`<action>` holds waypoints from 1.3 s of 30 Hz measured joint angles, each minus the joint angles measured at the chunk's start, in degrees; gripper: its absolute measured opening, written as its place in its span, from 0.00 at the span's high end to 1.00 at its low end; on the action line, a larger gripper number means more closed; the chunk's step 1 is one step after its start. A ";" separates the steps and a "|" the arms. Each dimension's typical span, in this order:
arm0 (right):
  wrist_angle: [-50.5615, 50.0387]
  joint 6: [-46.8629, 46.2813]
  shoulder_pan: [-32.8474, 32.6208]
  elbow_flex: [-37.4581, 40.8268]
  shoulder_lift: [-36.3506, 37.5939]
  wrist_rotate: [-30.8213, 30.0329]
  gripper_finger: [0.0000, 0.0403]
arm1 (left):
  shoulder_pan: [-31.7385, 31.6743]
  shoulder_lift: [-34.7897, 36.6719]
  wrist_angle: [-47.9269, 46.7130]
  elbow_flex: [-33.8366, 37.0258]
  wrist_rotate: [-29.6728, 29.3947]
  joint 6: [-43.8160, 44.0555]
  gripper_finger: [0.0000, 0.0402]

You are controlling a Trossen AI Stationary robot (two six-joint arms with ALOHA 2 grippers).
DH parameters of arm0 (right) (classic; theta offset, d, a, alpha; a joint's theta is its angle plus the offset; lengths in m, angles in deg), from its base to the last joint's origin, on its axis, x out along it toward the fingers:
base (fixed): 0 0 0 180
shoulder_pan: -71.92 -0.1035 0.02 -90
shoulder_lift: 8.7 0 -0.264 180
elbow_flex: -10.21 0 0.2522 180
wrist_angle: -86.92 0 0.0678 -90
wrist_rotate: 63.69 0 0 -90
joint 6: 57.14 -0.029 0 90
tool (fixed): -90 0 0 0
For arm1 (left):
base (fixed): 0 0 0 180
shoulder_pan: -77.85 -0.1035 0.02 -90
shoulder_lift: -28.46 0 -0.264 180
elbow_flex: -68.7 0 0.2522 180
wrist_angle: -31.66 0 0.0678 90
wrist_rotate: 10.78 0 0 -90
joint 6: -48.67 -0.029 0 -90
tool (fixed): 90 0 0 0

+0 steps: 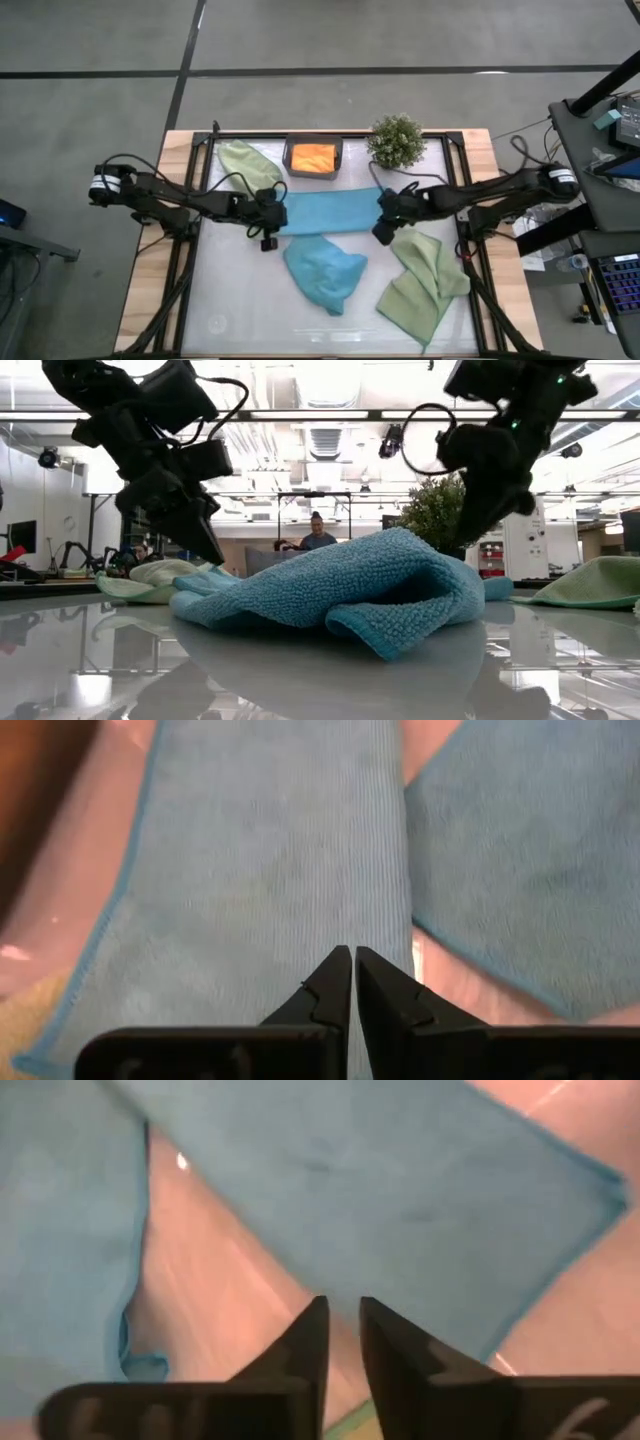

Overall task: Fold microfiber towels
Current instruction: Fold the left blue microfiber towel

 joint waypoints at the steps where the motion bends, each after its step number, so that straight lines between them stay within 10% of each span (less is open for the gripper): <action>1: -0.40 -0.66 0.37 0.27 1.14 -0.54 0.84 | 0.00 -0.15 0.98 0.13 -0.14 0.04 0.99; 20: 10.69 -11.46 13.71 15.32 4.06 -1.77 0.25 | 0.00 -4.76 6.52 0.60 -2.62 -0.04 0.99; 39: 20.66 -11.00 13.93 19.70 4.05 -0.69 0.22 | 0.00 -4.76 6.62 0.60 -5.10 0.20 0.99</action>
